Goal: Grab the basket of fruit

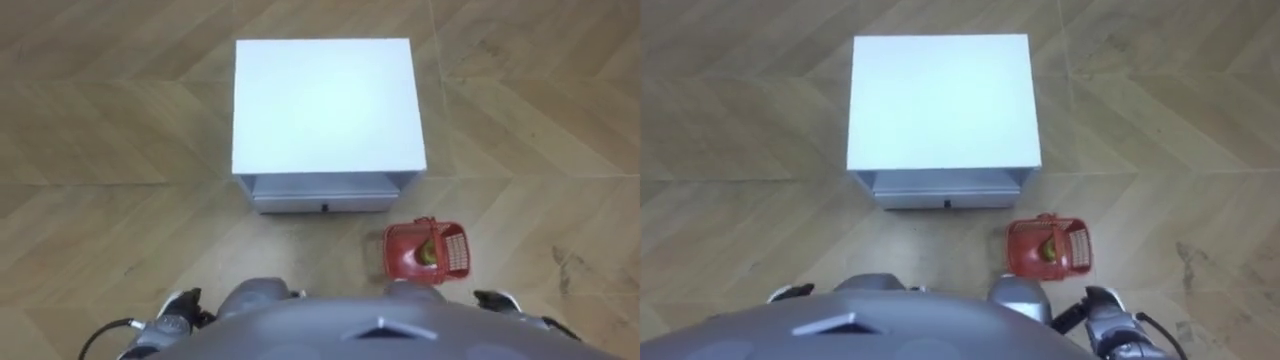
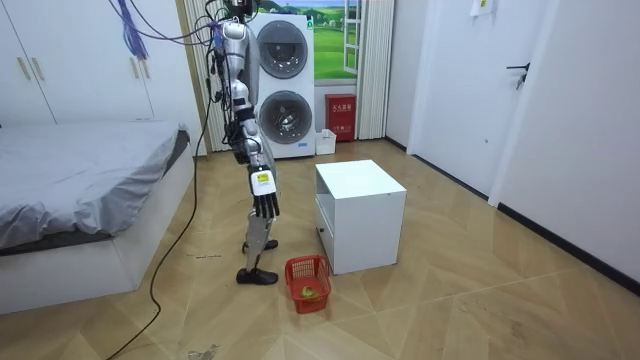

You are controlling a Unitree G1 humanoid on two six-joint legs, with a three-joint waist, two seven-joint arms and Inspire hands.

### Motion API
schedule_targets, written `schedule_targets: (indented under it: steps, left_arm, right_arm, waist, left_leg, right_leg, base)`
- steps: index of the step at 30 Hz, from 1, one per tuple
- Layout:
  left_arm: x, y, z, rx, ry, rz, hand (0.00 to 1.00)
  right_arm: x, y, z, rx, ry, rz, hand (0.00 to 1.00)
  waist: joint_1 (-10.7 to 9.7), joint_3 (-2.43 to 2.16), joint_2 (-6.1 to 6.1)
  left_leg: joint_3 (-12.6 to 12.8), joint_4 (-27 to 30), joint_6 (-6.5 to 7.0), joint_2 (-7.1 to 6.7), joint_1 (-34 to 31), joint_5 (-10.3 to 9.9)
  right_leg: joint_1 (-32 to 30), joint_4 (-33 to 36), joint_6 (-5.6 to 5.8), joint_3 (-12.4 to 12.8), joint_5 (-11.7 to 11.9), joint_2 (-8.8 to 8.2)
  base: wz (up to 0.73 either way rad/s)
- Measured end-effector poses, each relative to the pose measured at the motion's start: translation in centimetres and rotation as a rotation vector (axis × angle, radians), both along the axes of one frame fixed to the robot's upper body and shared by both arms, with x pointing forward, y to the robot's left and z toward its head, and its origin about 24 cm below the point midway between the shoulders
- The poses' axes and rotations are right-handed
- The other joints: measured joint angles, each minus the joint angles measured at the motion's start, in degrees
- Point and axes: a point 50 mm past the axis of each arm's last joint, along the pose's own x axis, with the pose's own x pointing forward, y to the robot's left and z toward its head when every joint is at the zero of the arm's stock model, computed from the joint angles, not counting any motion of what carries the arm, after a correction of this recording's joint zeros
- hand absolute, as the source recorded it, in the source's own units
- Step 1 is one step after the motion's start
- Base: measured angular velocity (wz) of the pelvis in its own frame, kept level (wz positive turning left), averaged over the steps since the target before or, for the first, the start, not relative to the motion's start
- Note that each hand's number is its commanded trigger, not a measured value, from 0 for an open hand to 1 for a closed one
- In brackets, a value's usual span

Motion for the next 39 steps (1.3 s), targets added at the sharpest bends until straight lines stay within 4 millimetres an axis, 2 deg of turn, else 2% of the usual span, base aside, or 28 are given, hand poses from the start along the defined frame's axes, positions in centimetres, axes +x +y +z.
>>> schedule_targets:
  steps: [1,2,3,4,5,6,7,8,9,10,11,12,13,14,15,16,17,18,20,21,23,25,29,30,33,35,39]
  left_arm:
    - [0.2,0.8,0.2,0.013,-0.027,0.05,0.0]
    - [0.2,1.5,0.4,0.029,-0.041,0.079,0.0]
    - [0.2,1.8,0.5,0.037,-0.046,0.089,0.0]
    - [0.4,2.6,0.7,0.055,-0.064,0.11,0.0]
    - [0.6,3.5,1.0,0.08,-0.082,0.138,0.0]
    - [0.7,4.0,1.2,0.095,-0.088,0.152,0.0]
    - [1.0,4.8,1.5,0.123,-0.105,0.176,0.0]
    - [1.8,5.3,1.8,0.142,-0.127,0.2,0.0]
    - [2.2,5.4,1.9,0.15,-0.14,0.213,0.0]
    - [3.5,5.7,2.2,0.167,-0.169,0.218,0.0]
    - [4.8,5.8,2.5,0.184,-0.195,0.219,0.0]
    - [5.6,5.9,2.7,0.189,-0.211,0.228,0.0]
    - [7.1,6.0,3.1,0.198,-0.25,0.236,0.0]
    - [8.1,5.8,3.3,0.198,-0.283,0.24,0.0]
    - [8.3,5.7,3.4,0.194,-0.294,0.243,0.0]
    - [8.7,5.6,3.5,0.189,-0.306,0.238,0.0]
    - [8.7,5.4,3.4,0.186,-0.305,0.231,0.0]
    - [8.5,5.4,3.3,0.187,-0.298,0.23,0.0]
    - [7.2,5.4,2.9,0.19,-0.257,0.232,0.0]
    - [6.8,5.4,2.8,0.189,-0.249,0.241,0.0]
    - [6.0,5.5,2.6,0.201,-0.234,0.258,0.0]
    - [5.4,5.6,2.5,0.213,-0.227,0.26,0.0]
    - [4.5,5.5,2.3,0.23,-0.208,0.227,0.0]
    - [4.4,5.5,2.3,0.231,-0.206,0.228,0.0]
    - [3.5,5.5,2.1,0.234,-0.191,0.231,0.0]
    - [2.6,5.6,2.0,0.237,-0.174,0.233,0.0]
    - [1.3,5.6,1.8,0.234,-0.147,0.236,0.0]
  right_arm:
    - [1.7,-0.1,0.6,0.009,-0.1,-0.079,0.0]
    - [2.5,-0.3,1.0,0.012,-0.164,-0.149,0.0]
    - [2.8,-0.5,1.1,0.014,-0.194,-0.179,0.0]
    - [4.1,-0.5,1.6,0.022,-0.262,-0.234,0.0]
    - [6.3,-0.3,2.4,0.046,-0.347,-0.273,0.0]
    - [7.7,-0.2,2.9,0.056,-0.396,-0.283,0.0]
    - [10.7,0.0,4.3,0.074,-0.498,-0.298,0.0]
    - [13.5,-0.1,6.0,0.081,-0.598,-0.299,0.0]
    - [14.8,-0.2,6.9,0.084,-0.641,-0.297,0.0]
    - [17.1,-0.6,8.7,0.094,-0.725,-0.304,0.0]
    - [18.8,-1.2,10.2,0.094,-0.789,-0.312,0.0]
    - [19.5,-1.4,10.9,0.091,-0.813,-0.31,0.0]
    - [20.5,-1.7,12.1,0.087,-0.858,-0.304,0.0]
    - [21.1,-2.0,12.9,0.08,-0.897,-0.297,0.0]
    - [21.0,-2.2,12.9,0.077,-0.898,-0.297,0.0]
    - [20.6,-2.2,12.5,0.073,-0.884,-0.298,0.0]
    - [20.2,-2.3,12.2,0.071,-0.875,-0.302,0.0]
    - [20.1,-2.4,12.1,0.073,-0.871,-0.308,0.0]
    - [19.7,-2.8,12.0,0.086,-0.872,-0.346,0.0]
    - [19.6,-3.1,11.9,0.087,-0.871,-0.359,0.0]
    - [19.0,-3.8,12.0,0.076,-0.887,-0.399,0.0]
    - [19.2,-3.8,12.3,0.065,-0.908,-0.396,0.0]
    - [19.2,-3.8,13.0,0.064,-0.951,-0.382,0.0]
    - [19.2,-3.8,12.9,0.062,-0.951,-0.381,0.0]
    - [18.7,-3.9,12.6,0.05,-0.936,-0.375,0.0]
    - [18.3,-4.0,12.3,0.045,-0.927,-0.377,0.0]
    - [17.7,-4.2,11.9,0.035,-0.911,-0.384,0.0]
  waist:
    - [0.0,0.17,-0.15]
    - [0.0,0.15,-0.56]
    - [0.4,0.19,-0.73]
    - [1.4,-0.22,-2.49]
    - [2.2,-0.21,-3.1]
    - [2.3,-0.21,-3.44]
    - [2.3,-0.26,-4.28]
    - [2.3,0.1,-4.53]
    - [2.5,0.21,-4.5]
    - [2.8,0.31,-4.62]
    - [3.6,0.57,-5.16]
    - [3.7,0.76,-5.56]
    - [3.6,1.35,-6.66]
    - [3.0,1.58,-6.82]
    - [2.6,1.67,-6.98]
    - [2.1,1.97,-7.34]
    - [2.3,2.2,-7.73]
    - [2.1,2.35,-7.92]
    - [2.0,2.94,-8.89]
    - [1.8,2.95,-9.04]
    - [1.5,2.93,-10.5]
    - [1.3,2.73,-11.04]
    - [0.2,2.27,-11.75]
    - [0.1,2.22,-11.82]
    - [-0.3,2.18,-11.87]
    - [-1.2,2.18,-11.87]
    - [-1.5,2.16,-11.87]
  left_leg:
    - [0.5,3.0,0.96,0.54,-3.3,-0.7]
    - [1.1,5.5,1.68,0.44,-5.0,-1.6]
    - [1.4,6.7,1.96,0.13,-5.7,-2.0]
    - [1.7,8.9,2.42,-0.69,-7.7,-2.6]
    - [1.6,12.7,2.68,-0.77,-11.0,-3.6]
    - [1.4,15.0,2.81,-0.72,-13.2,-4.2]
    - [1.3,20.1,3.15,-0.63,-18.3,-5.3]
    - [1.0,26.0,3.49,-0.51,-23.8,-6.6]
    - [0.9,29.0,3.59,-0.48,-26.7,-7.4]
    - [0.9,35.6,3.9,-0.48,-32.9,-9.1]
    - [1.3,42.3,4.12,-0.79,-38.6,-10.7]
    - [1.6,45.5,4.39,-1.17,-41.3,-11.2]
    - [2.8,51.5,5.15,-1.64,-46.3,-12.2]
    - [3.0,57.6,5.59,-2.36,-50.8,-12.9]
    - [3.2,60.1,5.8,-2.64,-52.4,-13.1]
    - [3.3,64.3,5.51,-3.35,-55.1,-13.6]
    - [3.7,67.3,5.41,-3.34,-57.4,-13.8]
    - [3.9,68.5,5.38,-3.32,-58.4,-13.8]
    - [4.4,72.1,5.3,-3.54,-60.8,-13.8]
    - [4.4,72.8,5.35,-3.71,-61.0,-13.9]
    - [5.0,74.2,5.16,-4.42,-61.3,-13.8]
    - [5.0,74.7,4.84,-4.46,-61.3,-13.6]
    - [4.8,74.7,3.72,-6.28,-61.2,-13.0]
    - [4.8,74.7,3.64,-6.33,-61.2,-13.0]
    - [4.8,74.8,3.37,-6.41,-61.2,-12.9]
    - [4.9,74.9,2.74,-6.89,-61.3,-12.9]
    - [4.9,75.6,1.64,-7.03,-61.3,-13.0]
  right_leg:
    - [-3.3,7.8,-0.54,-0.7,-2.1,-1.31]
    - [-4.3,19.8,-0.86,-1.2,-3.9,-3.17]
    - [-4.2,25.7,-0.94,-0.7,-4.1,-4.04]
    - [-3.8,36.0,-1.08,0.9,-3.9,-5.48]
    - [-2.6,43.0,-1.11,1.3,-3.6,-6.26]
    - [-2.0,45.2,-1.09,1.3,-3.4,-6.42]
    - [-0.7,48.6,-1.05,1.3,-3.4,-7.13]
    - [0.7,50.1,-0.79,1.4,-3.5,-7.39]
    - [1.2,50.5,-0.7,1.6,-3.6,-7.46]
    - [1.9,51.2,-0.28,2.2,-3.9,-7.79]
    - [1.9,52.0,0.38,3.9,-4.6,-8.1]
    - [1.9,52.7,0.69,4.7,-5.1,-8.3]
    - [1.2,55.4,0.4,6.6,-6.6,-9.21]
    - [0.5,62.2,0.8,7.5,-13.0,-9.07]
    - [0.4,65.3,0.36,7.5,-15.4,-9.07]
    - [-0.3,71.3,-0.52,7.8,-17.8,-9.27]
    - [-1.5,76.6,-0.95,8.7,-18.8,-9.24]
    - [-2.2,78.9,-1.07,9.0,-19.1,-9.27]
    - [-3.5,85.6,-0.97,10.3,-19.3,-9.3]
    - [-3.3,86.5,-0.99,10.2,-19.3,-9.3]
    - [-2.9,89.6,-1.21,10.5,-19.2,-10.17]
    - [-2.8,90.8,-1.28,10.5,-19.3,-10.62]
    - [-2.0,91.9,-0.85,10.0,-20.0,-11.85]
    - [-2.0,92.0,-0.81,10.1,-20.0,-11.97]
    - [-1.9,92.4,-1.04,10.5,-20.3,-11.81]
    - [-1.0,92.5,-1.33,10.6,-21.2,-11.35]
    - [0.5,92.8,-2.06,10.9,-23.3,-10.35]
  base:
    - [0.22]
    - [0.48]
    - [0.57]
    - [0.27]
    - [0.14]
    - [0.09]
    - [0.13]
    - [0.14]
    - [0.13]
    - [0.09]
    - [0.13]
    - [0.3]
    - [0.52]
    - [0.59]
    - [0.61]
    - [0.42]
    - [0.31]
    - [0.11]
    - [0.02]
    - [0.14]
    - [0.12]
    - [-0.02]
    - [0.03]
    - [0.0]
    - [0.02]
    - [0.11]
    - [0.08]
